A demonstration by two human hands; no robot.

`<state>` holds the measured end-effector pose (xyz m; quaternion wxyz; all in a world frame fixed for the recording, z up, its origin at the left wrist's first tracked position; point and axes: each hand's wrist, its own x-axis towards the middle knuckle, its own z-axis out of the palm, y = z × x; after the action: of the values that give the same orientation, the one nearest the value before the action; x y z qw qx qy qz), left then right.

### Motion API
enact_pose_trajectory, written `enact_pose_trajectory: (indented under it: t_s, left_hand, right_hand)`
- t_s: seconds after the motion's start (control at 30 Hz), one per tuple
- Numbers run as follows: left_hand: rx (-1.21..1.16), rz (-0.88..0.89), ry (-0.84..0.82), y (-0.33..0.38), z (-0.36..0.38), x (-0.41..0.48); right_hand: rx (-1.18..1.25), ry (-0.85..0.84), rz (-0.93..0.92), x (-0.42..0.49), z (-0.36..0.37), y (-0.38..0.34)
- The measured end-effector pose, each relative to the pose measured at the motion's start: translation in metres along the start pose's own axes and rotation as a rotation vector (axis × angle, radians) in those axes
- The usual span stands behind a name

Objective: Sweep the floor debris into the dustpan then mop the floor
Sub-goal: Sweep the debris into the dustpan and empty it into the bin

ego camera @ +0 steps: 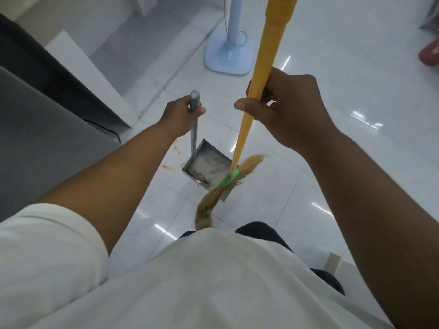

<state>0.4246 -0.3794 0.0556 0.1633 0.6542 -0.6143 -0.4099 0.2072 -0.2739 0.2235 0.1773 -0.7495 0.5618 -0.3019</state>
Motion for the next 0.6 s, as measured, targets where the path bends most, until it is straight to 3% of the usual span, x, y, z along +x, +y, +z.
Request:
enact_pose_trajectory:
  t_s: [0.6]
  left_hand:
    - [0.067, -0.19, 0.214, 0.077, -0.018, 0.194]
  right_hand:
    - [0.157, -0.148, -0.065, 0.216, -0.02, 0.152]
